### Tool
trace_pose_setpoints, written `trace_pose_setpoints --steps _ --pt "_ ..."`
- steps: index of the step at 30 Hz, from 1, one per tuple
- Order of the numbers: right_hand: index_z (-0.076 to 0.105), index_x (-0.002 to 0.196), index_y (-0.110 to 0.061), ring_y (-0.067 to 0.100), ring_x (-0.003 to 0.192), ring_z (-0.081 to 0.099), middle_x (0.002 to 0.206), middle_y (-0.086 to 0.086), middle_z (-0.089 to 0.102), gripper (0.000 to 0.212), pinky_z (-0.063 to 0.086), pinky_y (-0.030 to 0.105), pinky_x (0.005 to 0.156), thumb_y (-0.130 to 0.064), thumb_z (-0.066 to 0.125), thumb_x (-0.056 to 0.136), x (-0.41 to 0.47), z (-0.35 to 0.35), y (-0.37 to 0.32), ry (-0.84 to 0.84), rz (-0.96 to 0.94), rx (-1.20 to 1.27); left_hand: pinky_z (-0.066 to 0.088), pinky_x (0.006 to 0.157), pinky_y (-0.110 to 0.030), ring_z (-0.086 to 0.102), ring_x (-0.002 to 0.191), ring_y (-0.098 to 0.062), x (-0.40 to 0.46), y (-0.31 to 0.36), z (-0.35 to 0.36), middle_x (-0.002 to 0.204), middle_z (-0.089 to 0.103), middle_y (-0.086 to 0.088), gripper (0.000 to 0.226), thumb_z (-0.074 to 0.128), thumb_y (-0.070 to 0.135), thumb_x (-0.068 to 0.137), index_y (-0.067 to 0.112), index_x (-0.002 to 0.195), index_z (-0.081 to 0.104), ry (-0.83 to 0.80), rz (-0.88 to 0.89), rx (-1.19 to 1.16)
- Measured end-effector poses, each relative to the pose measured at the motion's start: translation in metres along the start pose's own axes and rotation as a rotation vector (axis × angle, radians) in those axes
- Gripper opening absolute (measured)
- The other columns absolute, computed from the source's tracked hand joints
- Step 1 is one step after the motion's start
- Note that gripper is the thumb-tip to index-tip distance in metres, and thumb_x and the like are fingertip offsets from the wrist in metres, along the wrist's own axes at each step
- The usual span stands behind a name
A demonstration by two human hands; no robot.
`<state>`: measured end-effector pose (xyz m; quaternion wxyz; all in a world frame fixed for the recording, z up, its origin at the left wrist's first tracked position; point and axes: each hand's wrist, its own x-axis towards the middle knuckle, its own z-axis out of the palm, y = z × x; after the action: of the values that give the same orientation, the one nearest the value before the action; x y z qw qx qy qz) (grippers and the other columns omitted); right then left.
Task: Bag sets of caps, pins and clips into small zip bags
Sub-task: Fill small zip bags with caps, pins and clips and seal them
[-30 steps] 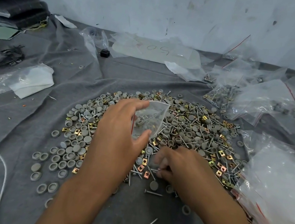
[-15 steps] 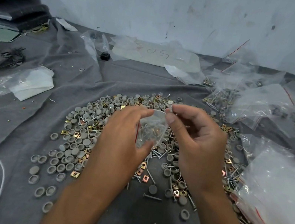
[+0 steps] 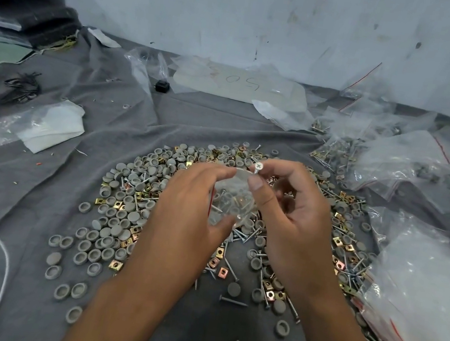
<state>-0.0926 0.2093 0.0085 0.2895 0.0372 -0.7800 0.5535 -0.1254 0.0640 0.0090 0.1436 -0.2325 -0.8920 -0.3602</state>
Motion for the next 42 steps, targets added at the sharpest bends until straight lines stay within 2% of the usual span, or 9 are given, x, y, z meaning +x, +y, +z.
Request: trace_pose_setpoints --steps 5,10,16,18,20,23,29,36,42 --pt "0.067 0.103 -0.025 0.005 0.07 0.053 0.083 -0.024 0.058 0.008 0.038 0.013 0.064 -0.031 0.065 0.098 -0.001 0.0 0.002 0.027 0.005 -0.106 0.043 0.098 -0.026 0.055 0.109 -0.008 0.001 0.002 0.0 0.123 0.059 0.013 0.061 0.084 0.025 0.075 0.025 0.13 0.06 0.008 0.002 -0.012" --pt "0.069 0.11 -0.03 -0.004 0.096 0.047 0.105 -0.02 0.06 0.016 0.034 0.012 0.083 -0.026 0.069 0.095 -0.002 -0.001 0.005 -0.041 -0.069 -0.43 0.037 0.095 -0.017 0.054 0.106 -0.006 0.0 0.002 0.0 0.12 0.059 0.012 0.057 0.082 0.022 0.075 0.022 0.129 0.061 0.007 0.012 -0.006" --pt "0.066 0.1 -0.027 -0.004 0.085 0.053 0.096 -0.022 0.056 0.021 0.037 0.006 0.07 -0.007 0.068 0.093 -0.003 -0.009 0.004 0.052 -0.075 -0.395 0.033 0.092 -0.011 0.054 0.105 -0.005 0.002 0.001 -0.002 0.118 0.059 0.013 0.054 0.08 0.021 0.079 0.022 0.129 0.061 0.008 0.004 0.015" --pt "0.063 0.095 -0.033 -0.003 0.084 0.055 0.094 -0.021 0.058 0.02 0.04 0.009 0.067 -0.014 0.068 0.093 -0.004 -0.016 0.007 -0.063 0.013 -0.421 0.034 0.094 -0.013 0.054 0.107 -0.005 0.002 0.0 -0.003 0.119 0.058 0.014 0.053 0.078 0.019 0.081 0.024 0.13 0.059 0.019 -0.014 0.013" --pt "0.06 0.094 -0.039 -0.004 0.083 0.058 0.092 -0.022 0.061 0.015 0.047 0.015 0.068 -0.027 0.069 0.093 -0.008 -0.02 0.011 -0.35 0.234 -0.511 0.035 0.095 -0.013 0.053 0.108 -0.005 0.001 0.0 -0.004 0.119 0.057 0.015 0.051 0.075 0.017 0.083 0.025 0.131 0.059 0.032 -0.028 0.003" --pt "0.061 0.092 -0.037 0.001 0.074 0.064 0.092 -0.018 0.068 0.012 0.058 0.035 0.074 -0.04 0.073 0.089 -0.021 -0.015 0.017 -0.616 0.415 -0.686 0.028 0.094 -0.004 0.051 0.108 -0.004 0.001 0.002 -0.004 0.113 0.054 0.016 0.049 0.072 0.013 0.084 0.023 0.131 0.059 0.046 -0.041 -0.001" --pt "0.057 0.096 -0.037 0.013 0.09 0.066 0.096 -0.013 0.069 0.012 0.054 0.033 0.08 -0.031 0.067 0.093 -0.027 -0.007 0.022 -0.639 0.404 -0.832 0.023 0.089 0.005 0.044 0.099 0.004 0.002 0.003 -0.007 0.107 0.05 0.018 0.05 0.073 0.011 0.084 0.022 0.13 0.06 0.054 -0.033 0.002" --pt "0.056 0.098 -0.036 0.01 0.104 0.049 0.104 -0.015 0.055 0.006 0.046 0.034 0.086 -0.032 0.06 0.098 -0.032 0.009 0.014 -0.649 0.221 -0.641 0.025 0.086 0.005 0.046 0.087 0.004 0.003 0.002 -0.006 0.107 0.052 0.014 0.051 0.075 0.007 0.081 0.017 0.129 0.062 0.067 -0.015 -0.01" --pt "0.055 0.112 -0.025 0.018 0.11 0.048 0.117 -0.006 0.06 0.013 0.023 0.028 0.077 -0.026 0.054 0.1 -0.043 0.026 0.014 -0.644 0.015 -0.954 0.027 0.086 0.004 0.046 0.092 0.004 0.003 0.002 -0.007 0.107 0.052 0.015 0.051 0.075 0.008 0.082 0.019 0.13 0.061 0.072 -0.026 -0.01"
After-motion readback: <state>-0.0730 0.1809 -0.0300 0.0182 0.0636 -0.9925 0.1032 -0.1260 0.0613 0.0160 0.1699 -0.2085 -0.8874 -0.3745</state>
